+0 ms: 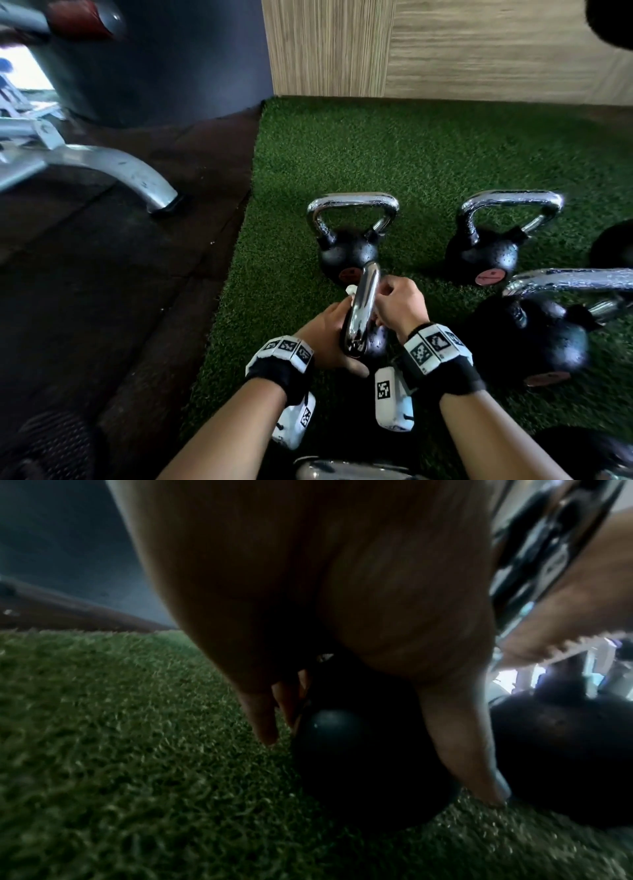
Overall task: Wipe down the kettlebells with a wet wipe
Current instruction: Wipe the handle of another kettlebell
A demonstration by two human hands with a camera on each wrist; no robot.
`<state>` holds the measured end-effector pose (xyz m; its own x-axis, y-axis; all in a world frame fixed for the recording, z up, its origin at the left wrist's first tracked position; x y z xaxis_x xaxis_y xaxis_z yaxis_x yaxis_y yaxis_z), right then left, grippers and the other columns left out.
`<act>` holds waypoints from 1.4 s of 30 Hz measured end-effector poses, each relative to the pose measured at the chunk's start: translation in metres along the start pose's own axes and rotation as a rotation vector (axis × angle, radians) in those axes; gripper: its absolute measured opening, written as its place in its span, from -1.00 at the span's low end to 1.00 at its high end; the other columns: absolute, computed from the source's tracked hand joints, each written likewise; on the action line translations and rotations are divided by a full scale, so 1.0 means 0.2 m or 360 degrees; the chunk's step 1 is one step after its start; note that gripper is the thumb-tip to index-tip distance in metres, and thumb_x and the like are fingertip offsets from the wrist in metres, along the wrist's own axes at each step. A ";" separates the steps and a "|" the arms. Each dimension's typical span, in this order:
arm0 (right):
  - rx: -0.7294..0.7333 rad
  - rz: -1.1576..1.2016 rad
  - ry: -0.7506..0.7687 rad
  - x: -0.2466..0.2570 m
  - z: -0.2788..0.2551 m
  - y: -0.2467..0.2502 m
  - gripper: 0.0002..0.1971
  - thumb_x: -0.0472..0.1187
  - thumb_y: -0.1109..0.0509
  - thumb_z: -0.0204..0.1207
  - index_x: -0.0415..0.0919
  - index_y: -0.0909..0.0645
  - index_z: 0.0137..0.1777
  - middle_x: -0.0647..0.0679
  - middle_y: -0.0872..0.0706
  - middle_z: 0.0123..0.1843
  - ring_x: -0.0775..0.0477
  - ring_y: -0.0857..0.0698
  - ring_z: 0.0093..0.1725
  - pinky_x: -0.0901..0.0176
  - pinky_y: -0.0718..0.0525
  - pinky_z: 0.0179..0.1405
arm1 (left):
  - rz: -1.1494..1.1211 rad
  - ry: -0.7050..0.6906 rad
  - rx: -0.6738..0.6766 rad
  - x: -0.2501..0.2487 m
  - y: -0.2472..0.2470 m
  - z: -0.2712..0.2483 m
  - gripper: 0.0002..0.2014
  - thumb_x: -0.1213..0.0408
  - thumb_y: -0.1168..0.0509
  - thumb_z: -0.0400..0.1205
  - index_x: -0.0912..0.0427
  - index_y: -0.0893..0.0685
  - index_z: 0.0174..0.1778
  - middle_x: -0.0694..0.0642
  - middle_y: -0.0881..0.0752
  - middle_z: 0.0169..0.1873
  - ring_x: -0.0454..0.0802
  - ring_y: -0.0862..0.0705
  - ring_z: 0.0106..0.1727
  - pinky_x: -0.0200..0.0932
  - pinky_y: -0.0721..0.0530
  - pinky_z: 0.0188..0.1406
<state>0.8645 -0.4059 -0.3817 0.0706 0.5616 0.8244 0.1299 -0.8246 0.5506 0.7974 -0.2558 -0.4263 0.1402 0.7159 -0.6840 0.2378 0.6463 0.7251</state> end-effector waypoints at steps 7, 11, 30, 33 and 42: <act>0.0022 -0.0196 0.0617 0.13 -0.04 0.20 -0.46 -0.41 -0.53 0.28 0.10 -0.68 0.21 0.11 -0.64 -0.47 0.33 -0.67 -0.37 0.62 -0.50 -0.37 | 0.0089 -0.0064 -0.0358 -0.18 0.21 -0.23 0.36 -0.47 -0.54 0.25 -0.19 0.22 0.78 -0.19 -0.37 0.62 -0.28 -0.42 0.59 -0.18 -0.44 0.56; 0.0127 -0.0388 0.0860 0.18 -0.05 0.23 -0.41 -0.53 -0.47 0.30 0.00 -0.78 0.28 0.25 -0.54 -0.51 0.49 -0.62 -0.42 0.74 -0.41 -0.39 | 0.0138 -0.0141 -0.0440 -0.35 0.30 -0.22 0.01 -0.31 -0.56 0.36 -0.08 -0.30 0.68 -0.14 -0.58 0.43 -0.28 -0.60 0.38 -0.11 -0.61 0.45; 0.0096 -0.0898 0.0469 0.23 -0.27 0.37 -0.70 -0.02 -0.65 0.16 -0.14 -0.67 -0.23 -0.09 -0.74 -0.23 -0.17 -0.72 -0.19 0.17 -0.58 -0.33 | 0.0621 -0.0106 0.0072 -0.44 0.57 -0.14 -0.25 0.43 -0.46 0.44 -0.46 -0.47 0.38 -0.27 -0.79 0.19 -0.31 -0.72 -0.08 -0.24 -0.67 -0.08; 0.0336 -0.0990 0.0418 0.29 -0.24 0.45 -0.71 -0.02 -0.67 0.14 -0.10 -0.77 -0.18 -0.04 -0.78 -0.31 -0.07 -0.78 -0.32 0.12 -0.76 -0.40 | 0.0515 -0.0106 0.0102 -0.42 0.57 -0.13 -0.31 0.30 -0.49 0.46 -0.48 -0.42 0.33 -0.33 -0.76 0.21 -0.34 -0.74 -0.09 -0.19 -0.74 -0.07; 0.0394 -0.0719 0.0627 0.63 0.03 0.63 -0.89 -0.10 -0.54 0.42 0.15 -0.87 -0.20 0.19 -0.85 -0.26 0.24 -0.76 -0.29 0.24 -0.74 -0.25 | 0.0468 -0.0006 -0.0114 -0.22 0.68 0.17 -0.77 0.01 -0.34 0.68 -0.16 -0.70 0.24 -0.10 -0.75 0.19 -0.11 -0.72 0.21 0.01 -0.65 0.31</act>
<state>0.8955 -0.4390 -0.2097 -0.4064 0.7435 0.5311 0.2892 -0.4467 0.8467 0.8561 -0.2093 -0.3000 0.1966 0.8742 -0.4439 0.1179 0.4284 0.8959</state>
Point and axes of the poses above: each hand's wrist, its own z-axis towards the middle knuckle, its own y-axis out of the back of the hand, x = y × z, the point moved 1 cm from there along z, towards the middle knuckle
